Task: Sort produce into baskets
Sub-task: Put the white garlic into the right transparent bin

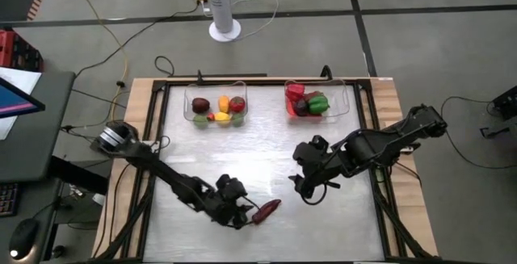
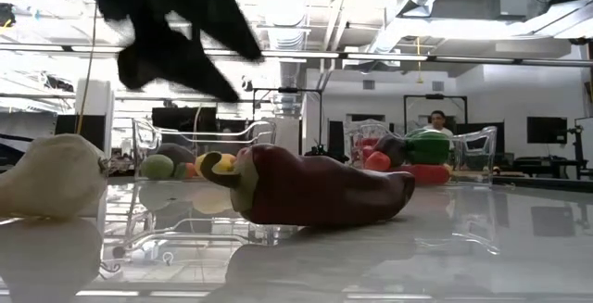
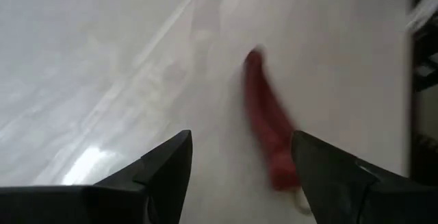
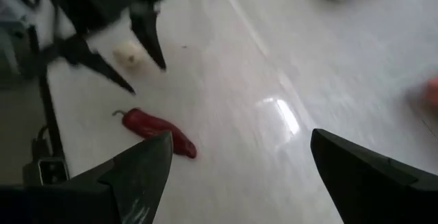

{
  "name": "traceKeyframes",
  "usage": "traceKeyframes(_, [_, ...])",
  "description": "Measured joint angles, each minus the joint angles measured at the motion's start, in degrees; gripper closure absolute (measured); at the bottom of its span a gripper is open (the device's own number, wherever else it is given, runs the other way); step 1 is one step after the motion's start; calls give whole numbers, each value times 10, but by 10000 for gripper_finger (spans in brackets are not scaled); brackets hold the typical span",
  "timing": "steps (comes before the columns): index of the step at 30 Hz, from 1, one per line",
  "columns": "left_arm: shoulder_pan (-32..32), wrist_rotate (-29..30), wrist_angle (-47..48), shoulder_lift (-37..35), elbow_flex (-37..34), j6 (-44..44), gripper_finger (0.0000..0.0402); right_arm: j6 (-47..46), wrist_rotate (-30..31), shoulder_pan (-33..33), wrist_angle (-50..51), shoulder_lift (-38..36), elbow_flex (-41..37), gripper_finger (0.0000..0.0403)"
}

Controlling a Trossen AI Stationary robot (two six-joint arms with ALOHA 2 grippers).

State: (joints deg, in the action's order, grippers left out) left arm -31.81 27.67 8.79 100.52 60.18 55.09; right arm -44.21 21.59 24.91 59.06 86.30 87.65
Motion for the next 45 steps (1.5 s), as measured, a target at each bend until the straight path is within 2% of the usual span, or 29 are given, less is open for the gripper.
traceKeyframes(3, [-32,42,14,-38,0,19,168,30,-12,1,-34,1,-20,31])
traceKeyframes(6, [-70,57,32,-48,0,56,168,37,-29,0,-81,3,-42,31])
traceKeyframes(10, [-119,68,68,-30,0,161,168,26,-36,0,-141,13,-58,31])
traceKeyframes(15, [-163,131,138,-20,1,285,168,22,-37,6,-183,38,-57,32])
traceKeyframes(18, [-173,149,189,-20,1,325,168,21,-39,11,-182,60,-49,38])
traceKeyframes(23, [-176,148,241,0,0,302,168,21,-61,18,-183,93,-34,53])
traceKeyframes(31, [-176,146,171,48,0,241,160,18,-81,17,-195,106,-31,72])
traceKeyframes(37, [-167,103,167,92,0,257,145,21,-81,8,-193,104,-31,74])
traceKeyframes(45, [-158,112,165,95,2,284,149,27,-82,0,-192,104,-31,74])
